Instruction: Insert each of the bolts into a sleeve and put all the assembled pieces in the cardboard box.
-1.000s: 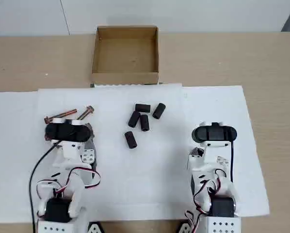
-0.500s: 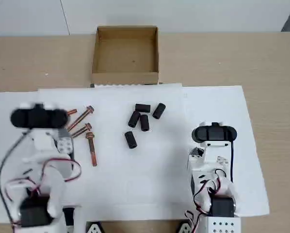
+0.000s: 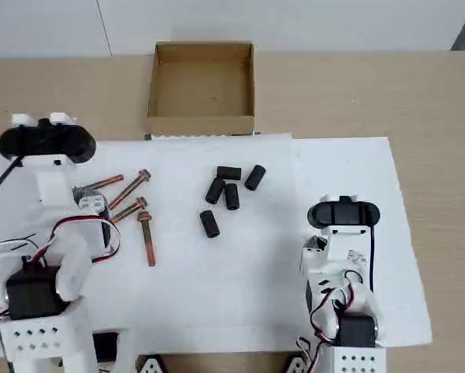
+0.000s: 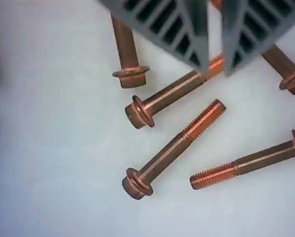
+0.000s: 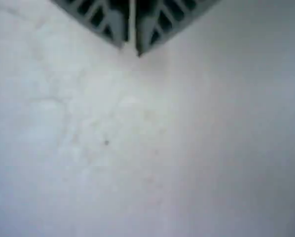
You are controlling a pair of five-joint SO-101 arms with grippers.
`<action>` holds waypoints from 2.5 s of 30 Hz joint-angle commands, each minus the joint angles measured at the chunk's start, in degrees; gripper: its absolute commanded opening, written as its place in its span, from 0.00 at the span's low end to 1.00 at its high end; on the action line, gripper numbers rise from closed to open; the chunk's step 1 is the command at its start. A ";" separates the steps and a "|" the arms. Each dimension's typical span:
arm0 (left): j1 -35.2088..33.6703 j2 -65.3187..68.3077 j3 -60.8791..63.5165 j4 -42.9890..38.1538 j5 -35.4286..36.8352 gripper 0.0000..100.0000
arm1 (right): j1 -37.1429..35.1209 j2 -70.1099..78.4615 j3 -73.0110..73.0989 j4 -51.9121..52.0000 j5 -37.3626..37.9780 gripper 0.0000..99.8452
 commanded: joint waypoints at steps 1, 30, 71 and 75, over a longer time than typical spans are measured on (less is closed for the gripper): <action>-0.35 0.70 -2.86 -1.85 -0.44 0.01 | 1.01 -0.75 -2.11 -1.54 -0.62 0.00; -0.44 35.25 -26.33 13.63 -0.35 0.01 | -10.59 87.69 -82.64 16.75 -9.85 0.00; -0.35 35.16 -16.48 10.99 8.97 0.01 | -20.35 139.30 -137.49 38.29 -24.70 0.13; -0.35 35.16 -16.48 10.37 8.97 0.01 | -19.91 141.49 -137.49 36.62 -24.62 0.13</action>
